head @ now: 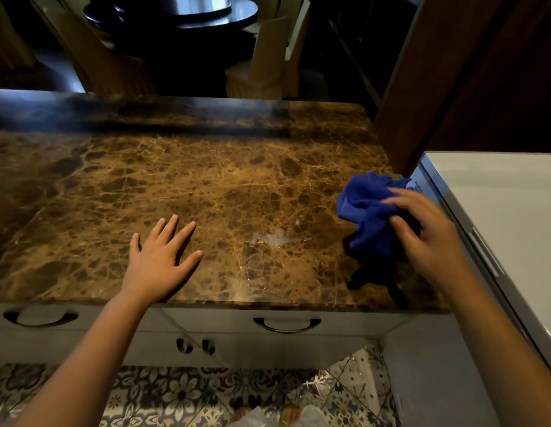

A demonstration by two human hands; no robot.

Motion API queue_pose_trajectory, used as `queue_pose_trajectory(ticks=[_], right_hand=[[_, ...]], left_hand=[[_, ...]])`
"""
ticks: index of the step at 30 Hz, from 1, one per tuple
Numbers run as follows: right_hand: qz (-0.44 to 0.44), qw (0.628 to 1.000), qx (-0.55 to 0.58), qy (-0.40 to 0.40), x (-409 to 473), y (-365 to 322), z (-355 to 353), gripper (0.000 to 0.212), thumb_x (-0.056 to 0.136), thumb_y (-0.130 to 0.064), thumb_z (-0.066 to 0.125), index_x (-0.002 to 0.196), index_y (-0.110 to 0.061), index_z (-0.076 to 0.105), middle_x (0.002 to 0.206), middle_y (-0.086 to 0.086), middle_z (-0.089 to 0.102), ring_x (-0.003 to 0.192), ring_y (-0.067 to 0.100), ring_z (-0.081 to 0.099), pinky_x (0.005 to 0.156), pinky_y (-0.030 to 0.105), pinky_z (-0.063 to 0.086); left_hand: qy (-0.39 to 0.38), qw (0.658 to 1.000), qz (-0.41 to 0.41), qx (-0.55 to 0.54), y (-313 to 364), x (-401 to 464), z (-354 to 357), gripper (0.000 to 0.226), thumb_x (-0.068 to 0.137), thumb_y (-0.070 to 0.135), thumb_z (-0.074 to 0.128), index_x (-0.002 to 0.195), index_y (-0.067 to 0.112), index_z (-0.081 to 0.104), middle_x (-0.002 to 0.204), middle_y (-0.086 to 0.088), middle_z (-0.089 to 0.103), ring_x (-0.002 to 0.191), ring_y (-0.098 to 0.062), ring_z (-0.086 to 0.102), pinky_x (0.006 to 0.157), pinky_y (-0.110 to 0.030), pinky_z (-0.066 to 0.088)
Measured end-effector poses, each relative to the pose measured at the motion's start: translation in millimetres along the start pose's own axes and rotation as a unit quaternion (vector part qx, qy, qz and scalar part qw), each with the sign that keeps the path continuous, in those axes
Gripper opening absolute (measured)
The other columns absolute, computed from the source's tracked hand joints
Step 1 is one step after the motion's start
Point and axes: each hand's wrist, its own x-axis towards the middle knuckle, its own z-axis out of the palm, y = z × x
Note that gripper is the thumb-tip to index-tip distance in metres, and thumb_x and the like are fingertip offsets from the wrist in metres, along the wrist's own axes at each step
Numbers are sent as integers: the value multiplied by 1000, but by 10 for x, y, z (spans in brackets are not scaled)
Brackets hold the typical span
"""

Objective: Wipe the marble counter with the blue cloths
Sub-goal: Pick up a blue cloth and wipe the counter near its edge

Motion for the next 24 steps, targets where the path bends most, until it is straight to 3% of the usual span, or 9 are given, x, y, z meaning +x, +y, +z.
queue_pose_trajectory(ticks=[5,8,10,14,18,24], right_hand=[[-83,992,-63,-78,767,15,392,24,81,-7,50,102,-7,61,118,9,57,116,21,47,96,28,28],[-104,967,-105,-208,1008,149,826,26,74,-5,50,96,-3,63,110,19,63,106,32,54,90,33,35],[-70,950,-131,-274,1046,230,1093,29,81,-16,50,108,-11,60,116,13,62,109,31,54,91,41,42],[37,937,-188,-292,1141,294,1451,59,89,-53,39,142,-29,25,149,3,33,134,28,28,105,54,27],[78,906,-257,-326,1275,327,1659,68,84,-68,31,143,-42,7,157,2,3,140,32,-2,106,62,6],[44,930,-262,-253,1093,339,1759,63,86,-66,27,142,-45,7,156,-3,8,141,28,-2,106,64,4]], left_hand=[[-3,1000,-1,-5,2,5,-6,71,76,73,15,141,45,17,157,2,11,143,-16,3,111,-55,1],[1,1000,-2,-8,11,-2,-19,70,76,73,16,141,45,18,157,3,12,143,-15,3,112,-55,1],[-1,1000,-2,-11,18,-9,-27,71,76,73,15,141,45,17,157,3,11,143,-15,2,112,-55,0],[-2,1000,-5,-9,20,-8,-27,70,76,73,15,141,46,17,157,4,10,143,-14,1,112,-54,0],[1,1000,-5,-11,19,-11,-26,69,77,72,16,141,46,17,156,5,10,143,-13,1,112,-53,0],[-5,1000,-7,-9,21,-4,-33,69,77,72,15,141,47,15,157,5,8,143,-12,-1,113,-53,-1]])
